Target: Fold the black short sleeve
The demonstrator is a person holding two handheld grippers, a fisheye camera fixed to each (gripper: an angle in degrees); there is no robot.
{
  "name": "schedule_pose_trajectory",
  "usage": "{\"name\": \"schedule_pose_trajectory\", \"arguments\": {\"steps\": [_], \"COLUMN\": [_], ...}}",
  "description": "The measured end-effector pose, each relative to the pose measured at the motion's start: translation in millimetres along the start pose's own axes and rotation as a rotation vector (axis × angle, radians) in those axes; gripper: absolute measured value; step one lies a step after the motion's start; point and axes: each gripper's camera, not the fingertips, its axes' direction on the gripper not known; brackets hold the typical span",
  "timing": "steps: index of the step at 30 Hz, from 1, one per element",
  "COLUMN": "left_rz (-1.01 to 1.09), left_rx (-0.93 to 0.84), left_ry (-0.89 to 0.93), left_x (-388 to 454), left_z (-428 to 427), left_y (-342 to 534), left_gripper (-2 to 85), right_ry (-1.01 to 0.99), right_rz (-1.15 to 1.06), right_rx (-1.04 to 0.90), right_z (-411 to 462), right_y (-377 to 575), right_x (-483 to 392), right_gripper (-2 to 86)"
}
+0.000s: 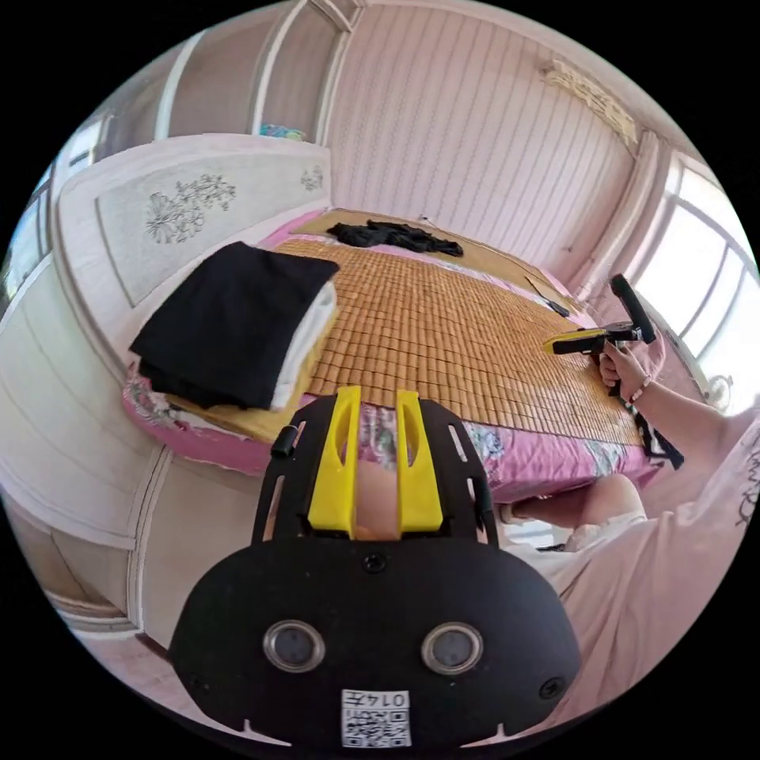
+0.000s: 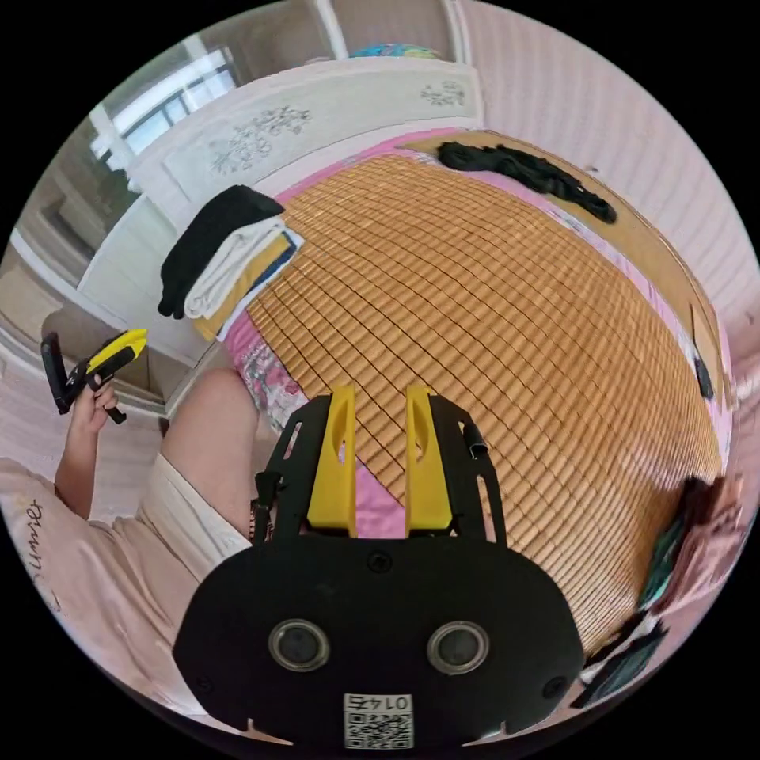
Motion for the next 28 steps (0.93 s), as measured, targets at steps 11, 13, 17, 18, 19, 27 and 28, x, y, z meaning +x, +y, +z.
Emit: {"name": "schedule_pose_trajectory", "arguments": {"steps": [11,13,17,18,19,27,28], "left_rz": [0.701,0.845,1.013,1.081,1.149,1.203,1.186], "left_rx": [-0.127,-0.134,-0.085,-0.074,-0.067,-0.115,-0.128], "left_ry": [0.568,0.606,0.668,0.687,0.714,0.739,0.741], "left_x": [329,407,519,559,600,821,840], "left_z": [133,158,196,211,226,350,364], "left_y": [-87,-100,-119,-124,-128,-129,-125], "left_gripper": [7.6,7.6,7.7,7.8,8.1,11.1,11.2], "right_ry": [0.397,0.441,0.500,0.525,0.539,0.693,0.710], "right_rz": [0.757,0.803,0.853,0.859,0.860,0.908,0.899], "right_rx": [0.205,0.213,0.241,0.254,0.257,-0.044,-0.055], "right_z": [-132,-145,-173,-181,-184,-168,-168], "right_y": [352,381,410,412,412,398,397], "right_x": [199,220,280,299,308,441,441], "right_gripper": [8.0,7.8,10.3,11.5,12.0,14.4,13.8]}}
